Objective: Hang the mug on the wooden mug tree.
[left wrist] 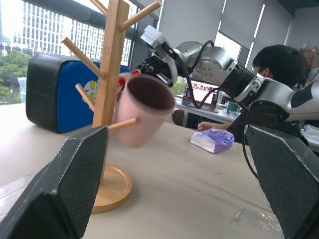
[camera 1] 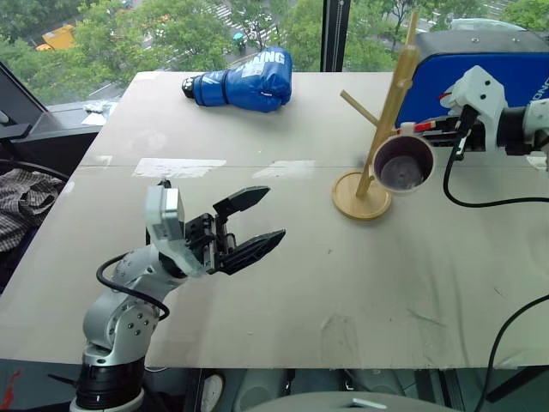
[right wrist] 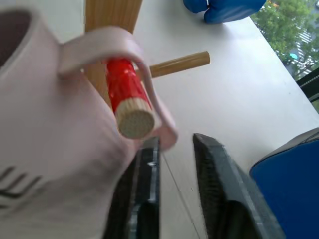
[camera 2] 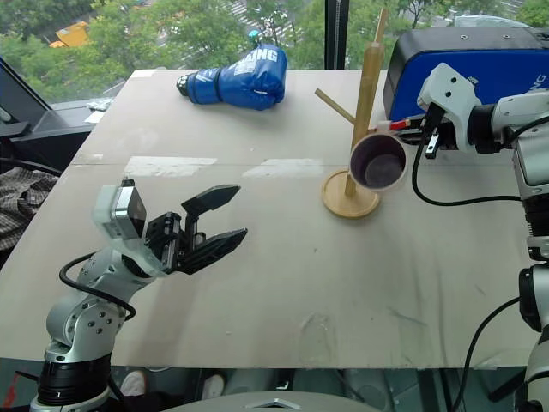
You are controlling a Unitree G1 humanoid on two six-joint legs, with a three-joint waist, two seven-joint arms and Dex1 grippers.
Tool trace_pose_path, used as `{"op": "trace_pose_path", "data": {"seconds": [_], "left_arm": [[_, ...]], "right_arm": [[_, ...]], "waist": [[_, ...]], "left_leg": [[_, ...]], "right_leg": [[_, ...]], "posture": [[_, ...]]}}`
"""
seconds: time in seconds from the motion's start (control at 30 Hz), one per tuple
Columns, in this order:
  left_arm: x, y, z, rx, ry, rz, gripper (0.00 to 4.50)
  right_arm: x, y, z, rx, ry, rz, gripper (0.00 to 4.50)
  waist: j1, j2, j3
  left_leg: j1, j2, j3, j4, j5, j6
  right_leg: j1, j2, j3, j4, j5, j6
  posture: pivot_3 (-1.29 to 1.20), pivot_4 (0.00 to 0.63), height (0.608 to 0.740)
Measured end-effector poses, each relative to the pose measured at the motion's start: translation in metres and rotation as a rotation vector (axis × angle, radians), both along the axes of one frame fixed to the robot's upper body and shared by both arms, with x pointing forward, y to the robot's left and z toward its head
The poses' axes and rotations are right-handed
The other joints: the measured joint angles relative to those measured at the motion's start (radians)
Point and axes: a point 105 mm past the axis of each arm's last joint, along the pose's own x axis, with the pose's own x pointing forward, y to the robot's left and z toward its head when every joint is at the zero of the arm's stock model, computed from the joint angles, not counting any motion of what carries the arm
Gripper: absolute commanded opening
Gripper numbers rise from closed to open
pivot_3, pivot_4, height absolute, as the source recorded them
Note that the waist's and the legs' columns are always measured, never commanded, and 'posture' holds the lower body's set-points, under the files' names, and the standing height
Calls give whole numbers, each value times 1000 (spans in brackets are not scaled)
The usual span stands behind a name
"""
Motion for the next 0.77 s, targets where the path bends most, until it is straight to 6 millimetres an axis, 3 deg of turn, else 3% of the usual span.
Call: {"op": "trace_pose_path", "data": {"seconds": [0.1,0.27,0.33,0.4,0.5,0.57,0.77], "left_arm": [[1,-2,1,-8,1,4,4500],[5,-2,-8,4,42,42,4500],[9,-2,-17,39,66,69,4500],[12,0,-33,88,118,99,4500],[17,6,-54,152,182,139,4500],[21,14,-72,213,223,184,4500],[23,19,-94,306,272,210,4500]], "right_arm": [[-5,-17,-3,58,-26,-47,2274],[-34,-56,-8,134,-63,-154,2274],[-51,-74,-19,164,-55,-220,2274],[-79,-94,-46,201,9,-309,2274],[-120,-111,-88,275,117,-421,3606],[-151,-111,-114,316,164,-484,4451],[-178,-103,-127,345,104,-560,4451]], "waist": [[4,0,0],[5,0,0],[14,0,-1],[25,0,-1],[27,1,-2],[25,1,-2],[-1,2,-2]], "left_leg": [[-1,0,0,0,0,0],[-1,0,0,0,0,0],[0,0,0,0,0,0],[0,0,0,0,0,0],[1,0,1,0,0,0],[3,0,0,0,0,1],[19,0,3,-1,-3,5]], "right_leg": [[0,0,0,0,0,0],[0,0,0,1,0,0],[0,0,0,1,0,0],[1,0,0,1,0,0],[2,0,1,2,0,0],[3,1,1,2,0,0],[18,1,4,2,0,0]], "posture": [[0,150,740],[0,150,740],[0,150,740],[0,150,740],[0,150,740],[0,150,740],[0,150,740]]}}
